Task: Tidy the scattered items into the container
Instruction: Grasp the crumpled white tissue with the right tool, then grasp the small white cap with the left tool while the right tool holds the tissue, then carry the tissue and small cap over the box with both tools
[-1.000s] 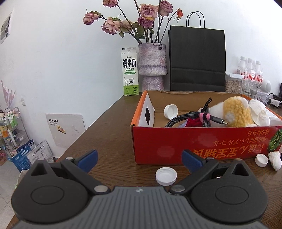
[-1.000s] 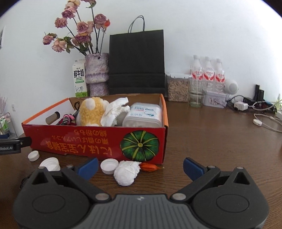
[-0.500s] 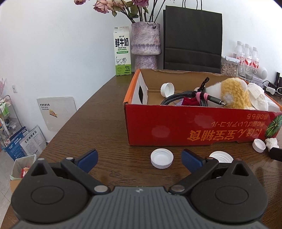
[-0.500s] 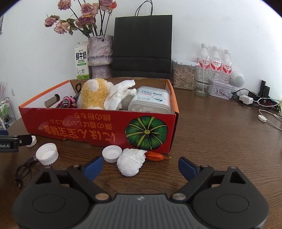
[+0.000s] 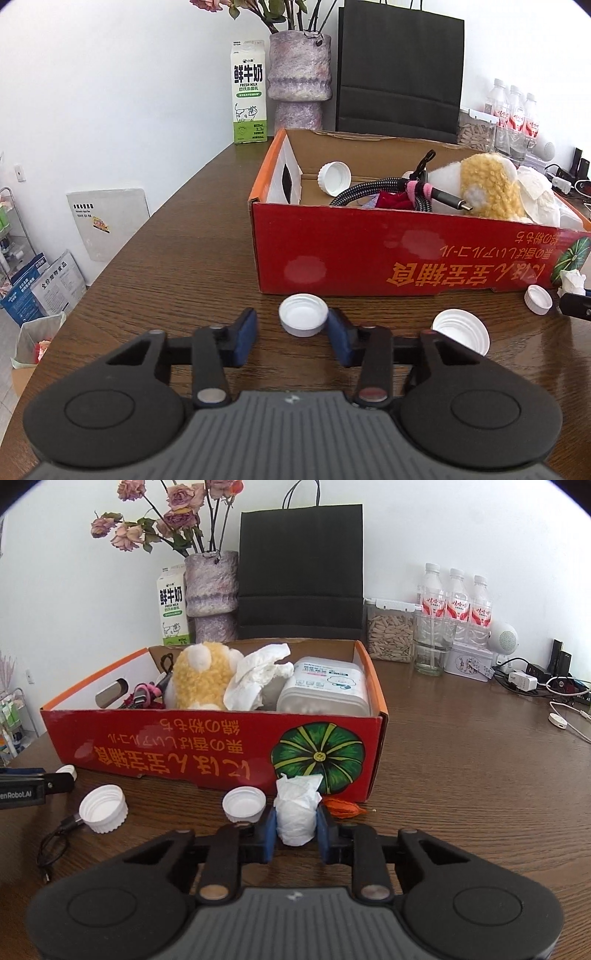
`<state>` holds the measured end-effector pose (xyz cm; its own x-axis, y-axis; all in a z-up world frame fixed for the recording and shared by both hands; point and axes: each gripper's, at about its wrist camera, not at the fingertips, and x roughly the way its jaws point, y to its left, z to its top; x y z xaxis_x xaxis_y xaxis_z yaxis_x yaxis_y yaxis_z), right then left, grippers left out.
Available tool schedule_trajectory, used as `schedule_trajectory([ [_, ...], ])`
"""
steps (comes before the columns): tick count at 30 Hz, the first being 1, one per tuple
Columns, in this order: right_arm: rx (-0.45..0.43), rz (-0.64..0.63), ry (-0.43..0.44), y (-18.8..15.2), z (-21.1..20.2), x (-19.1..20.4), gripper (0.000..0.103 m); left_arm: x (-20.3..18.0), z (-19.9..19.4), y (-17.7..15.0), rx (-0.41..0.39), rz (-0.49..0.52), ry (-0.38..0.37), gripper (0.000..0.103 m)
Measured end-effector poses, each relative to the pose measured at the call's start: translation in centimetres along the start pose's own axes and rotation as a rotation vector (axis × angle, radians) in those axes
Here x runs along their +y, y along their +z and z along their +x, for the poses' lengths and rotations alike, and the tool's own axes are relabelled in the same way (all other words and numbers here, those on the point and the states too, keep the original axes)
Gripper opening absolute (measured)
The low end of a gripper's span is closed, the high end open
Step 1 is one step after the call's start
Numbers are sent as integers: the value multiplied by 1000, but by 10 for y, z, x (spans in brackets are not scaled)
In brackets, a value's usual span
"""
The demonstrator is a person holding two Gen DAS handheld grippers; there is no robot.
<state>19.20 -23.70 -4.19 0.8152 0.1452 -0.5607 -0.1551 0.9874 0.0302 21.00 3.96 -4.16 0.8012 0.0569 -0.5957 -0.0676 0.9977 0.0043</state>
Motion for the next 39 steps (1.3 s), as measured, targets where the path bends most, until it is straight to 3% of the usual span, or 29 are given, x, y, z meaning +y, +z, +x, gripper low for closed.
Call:
schedule_trajectory([
  [1,-11,-3,0,0,-2,0,21,1,0,0,-2,-8,-2,28],
  [13,-74,-3,0,-1,-13,0,21,4,-6,0,-34,-15,-9,27],
  [27,-214,-30,-11,-5,-35,6,21,0,-33,0,-186,-16,29,27],
  [33,-276,-37,36,10,-43,11,21,-1,-48,19,-236,-53,-13,27],
  [39,-342,-56,74,46,-43,21,21,-18,-53,53,-301,-25,-45,27],
])
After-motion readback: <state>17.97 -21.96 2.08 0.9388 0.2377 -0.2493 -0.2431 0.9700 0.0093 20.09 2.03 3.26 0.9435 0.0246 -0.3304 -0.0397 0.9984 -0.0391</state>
